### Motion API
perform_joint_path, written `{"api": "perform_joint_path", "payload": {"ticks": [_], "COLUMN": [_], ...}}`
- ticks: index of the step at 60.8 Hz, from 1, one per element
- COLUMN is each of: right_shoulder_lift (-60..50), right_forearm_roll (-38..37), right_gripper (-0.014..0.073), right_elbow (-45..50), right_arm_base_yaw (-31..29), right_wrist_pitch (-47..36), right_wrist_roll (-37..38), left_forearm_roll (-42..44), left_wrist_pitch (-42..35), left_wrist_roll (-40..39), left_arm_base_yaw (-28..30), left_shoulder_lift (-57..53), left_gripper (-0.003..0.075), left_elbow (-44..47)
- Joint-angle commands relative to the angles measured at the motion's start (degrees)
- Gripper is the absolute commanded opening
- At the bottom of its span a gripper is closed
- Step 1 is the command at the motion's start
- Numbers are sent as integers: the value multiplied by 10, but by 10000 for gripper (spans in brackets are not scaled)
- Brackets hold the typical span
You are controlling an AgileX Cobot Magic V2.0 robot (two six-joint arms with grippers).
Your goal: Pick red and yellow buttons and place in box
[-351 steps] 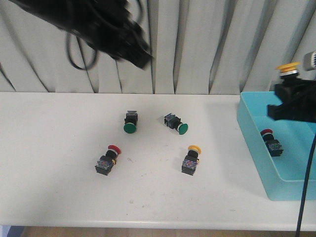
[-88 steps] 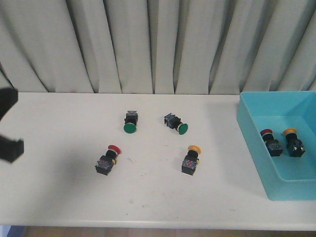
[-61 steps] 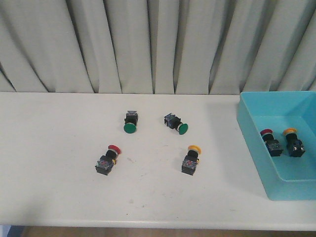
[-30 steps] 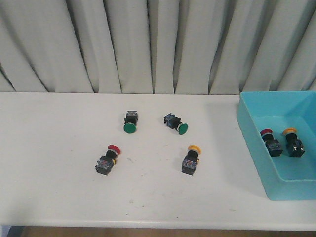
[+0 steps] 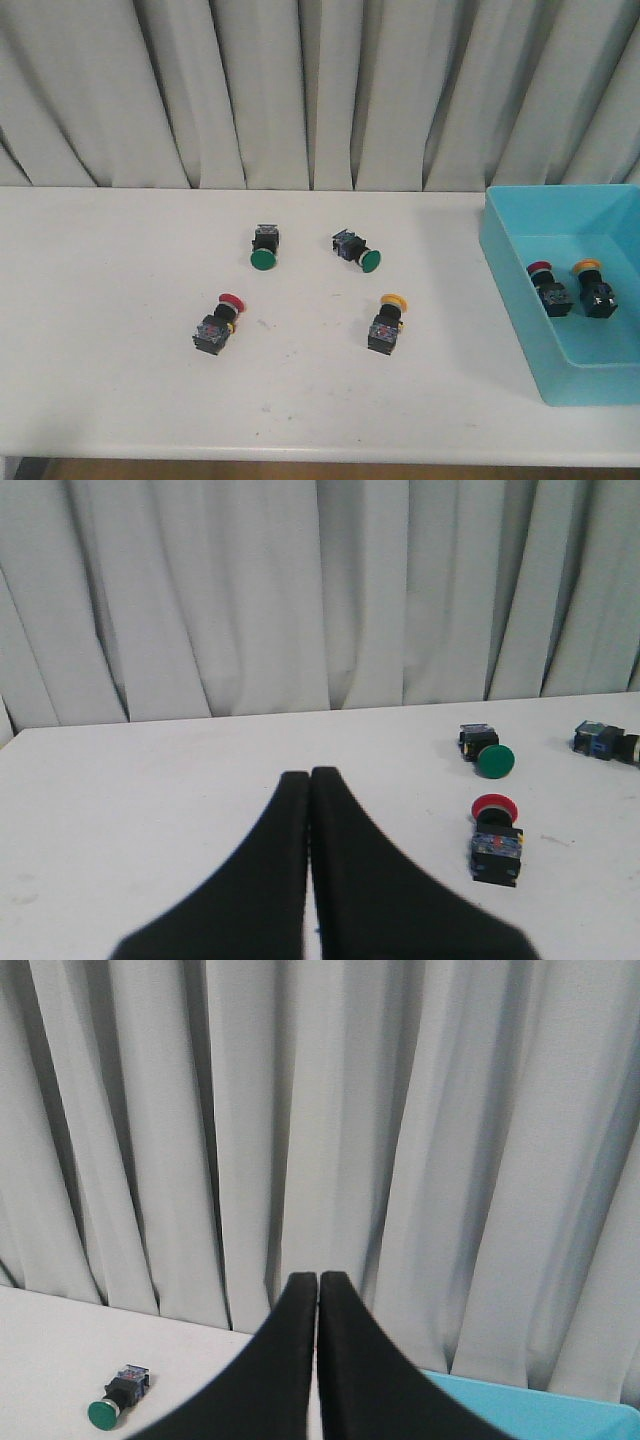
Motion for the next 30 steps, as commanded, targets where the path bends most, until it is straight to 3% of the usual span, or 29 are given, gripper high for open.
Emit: {"api": "perform_joint_path", "payload": {"ticks": [1,30], "right_shoulder_lift": [-1,-1], "right_forearm_roll": [6,6], "right_gripper": [-8,-8], "right_elbow": [-16,-16], "right_arm_base_yaw": [1,1], "right_wrist_pitch": [-36,-36], "right_wrist_roll": [1,1], "left_forearm_roll": [-7,-6], "left_wrist_pitch": [-39,-30], "left_wrist_roll": [-3,-3], "left_arm_base_yaw": [-10,-9], "left_shoulder_lift": [-10,-9], "left_gripper": [-6,-6], "left_elbow": [28,27]}}
